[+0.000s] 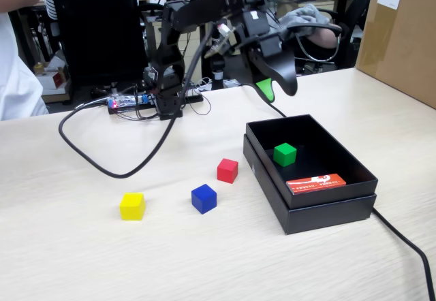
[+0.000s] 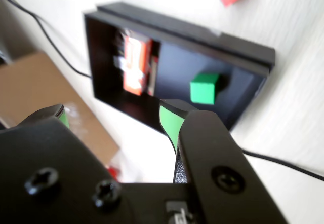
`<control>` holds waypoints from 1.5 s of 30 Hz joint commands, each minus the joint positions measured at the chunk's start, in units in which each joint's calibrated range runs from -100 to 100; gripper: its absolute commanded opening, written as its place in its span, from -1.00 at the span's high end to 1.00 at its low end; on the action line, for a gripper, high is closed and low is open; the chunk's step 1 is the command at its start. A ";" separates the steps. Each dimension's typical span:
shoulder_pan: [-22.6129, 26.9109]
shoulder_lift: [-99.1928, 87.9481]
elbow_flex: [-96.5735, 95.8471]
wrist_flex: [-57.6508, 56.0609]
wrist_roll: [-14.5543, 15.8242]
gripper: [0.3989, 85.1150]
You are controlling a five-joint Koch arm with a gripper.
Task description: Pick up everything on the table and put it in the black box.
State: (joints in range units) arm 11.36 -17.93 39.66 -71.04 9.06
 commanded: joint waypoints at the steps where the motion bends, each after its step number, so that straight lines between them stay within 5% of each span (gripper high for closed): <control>1: -3.76 -6.91 -0.50 -0.10 -1.27 0.10; 18: -20.07 7.09 -13.73 1.71 -6.45 -0.17; 45: -23.83 43.34 5.67 3.78 -8.45 -0.13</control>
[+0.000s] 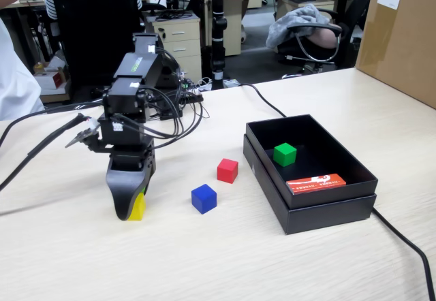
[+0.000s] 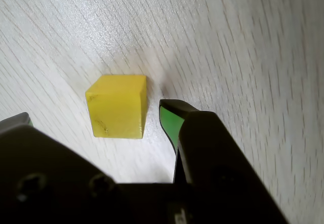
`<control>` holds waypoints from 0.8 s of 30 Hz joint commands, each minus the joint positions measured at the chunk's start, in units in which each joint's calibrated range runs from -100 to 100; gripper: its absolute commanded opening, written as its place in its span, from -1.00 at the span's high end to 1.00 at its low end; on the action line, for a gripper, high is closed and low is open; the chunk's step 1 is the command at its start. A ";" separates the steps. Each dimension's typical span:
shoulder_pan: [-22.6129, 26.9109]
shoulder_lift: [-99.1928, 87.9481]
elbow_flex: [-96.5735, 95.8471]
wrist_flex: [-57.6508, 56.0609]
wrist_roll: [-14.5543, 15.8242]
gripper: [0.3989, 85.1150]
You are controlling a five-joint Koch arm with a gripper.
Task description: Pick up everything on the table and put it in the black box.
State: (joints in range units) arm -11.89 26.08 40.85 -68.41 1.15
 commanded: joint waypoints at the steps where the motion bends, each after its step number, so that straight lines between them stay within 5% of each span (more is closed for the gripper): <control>1: -0.68 -0.44 4.48 1.15 -0.63 -0.13; 5: -1.17 1.40 5.48 1.15 -0.98 -0.12; 10: -1.27 2.43 6.02 1.15 -2.78 0.19; 16: -1.07 2.20 6.30 1.15 -3.57 0.99; 24: 1.66 -18.68 -2.95 0.72 -3.66 0.99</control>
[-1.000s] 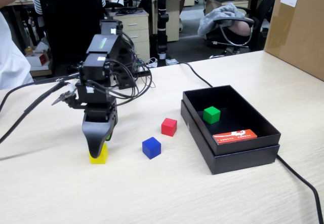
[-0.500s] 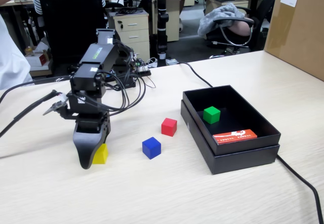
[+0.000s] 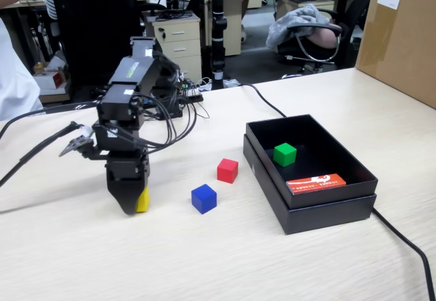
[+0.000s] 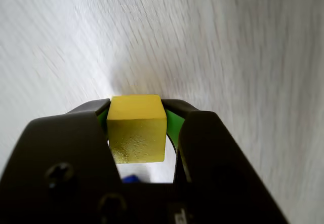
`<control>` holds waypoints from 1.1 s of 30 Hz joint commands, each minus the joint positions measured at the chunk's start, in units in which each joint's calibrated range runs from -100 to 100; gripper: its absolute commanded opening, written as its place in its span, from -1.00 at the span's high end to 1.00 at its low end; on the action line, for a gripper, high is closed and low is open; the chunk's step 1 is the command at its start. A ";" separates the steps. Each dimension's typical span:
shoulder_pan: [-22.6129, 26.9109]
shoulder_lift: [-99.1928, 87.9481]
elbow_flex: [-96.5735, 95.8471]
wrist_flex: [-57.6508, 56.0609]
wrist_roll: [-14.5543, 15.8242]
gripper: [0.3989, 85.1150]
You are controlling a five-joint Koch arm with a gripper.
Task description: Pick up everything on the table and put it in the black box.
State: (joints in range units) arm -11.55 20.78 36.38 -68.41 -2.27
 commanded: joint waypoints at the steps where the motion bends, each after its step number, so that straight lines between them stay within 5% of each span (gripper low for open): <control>1: 2.20 -16.93 0.25 0.55 -0.15 0.99; 9: 13.63 -40.57 -9.54 -1.09 3.13 0.99; 17: 25.45 -36.55 -4.28 -2.22 7.23 0.99; 33: 24.18 -7.29 5.24 -2.30 7.33 0.99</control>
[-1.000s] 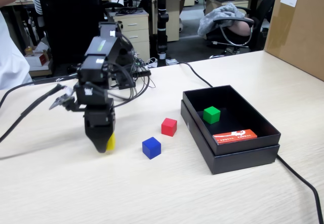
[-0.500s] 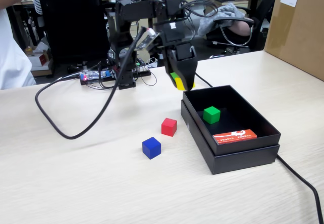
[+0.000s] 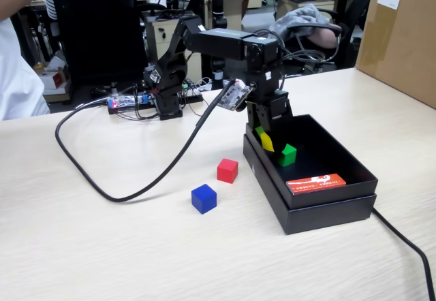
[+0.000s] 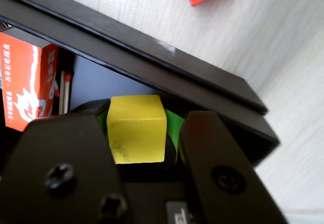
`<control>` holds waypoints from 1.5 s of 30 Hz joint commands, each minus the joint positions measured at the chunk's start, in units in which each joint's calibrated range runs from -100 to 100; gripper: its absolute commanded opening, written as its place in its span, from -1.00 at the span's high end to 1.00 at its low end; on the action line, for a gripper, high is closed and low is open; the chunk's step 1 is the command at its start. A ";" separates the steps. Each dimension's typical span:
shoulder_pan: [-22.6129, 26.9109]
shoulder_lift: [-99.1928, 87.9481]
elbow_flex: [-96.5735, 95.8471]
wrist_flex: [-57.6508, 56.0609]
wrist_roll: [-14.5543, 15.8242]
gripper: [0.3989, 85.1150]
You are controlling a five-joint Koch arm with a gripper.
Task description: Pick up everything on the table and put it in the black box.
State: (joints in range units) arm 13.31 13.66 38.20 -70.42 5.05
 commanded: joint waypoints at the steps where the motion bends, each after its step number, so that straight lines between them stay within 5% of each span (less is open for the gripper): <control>1: -0.68 0.40 3.32 -0.29 0.00 0.99; 6: -0.24 1.43 1.51 -0.38 0.49 0.98; 8: 0.05 1.55 0.60 -0.90 0.49 0.71; 11: 0.20 2.12 0.33 -0.98 0.49 0.68; 14: 0.10 0.74 -0.12 -1.07 0.68 0.36; 20: -0.59 -5.57 -0.94 -1.15 1.17 0.10; 31: -4.20 -27.14 -2.30 -1.07 0.63 0.08; 45: -13.38 -40.45 -24.87 0.05 -5.52 -0.16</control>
State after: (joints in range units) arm 0.90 -24.27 10.63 -71.51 0.71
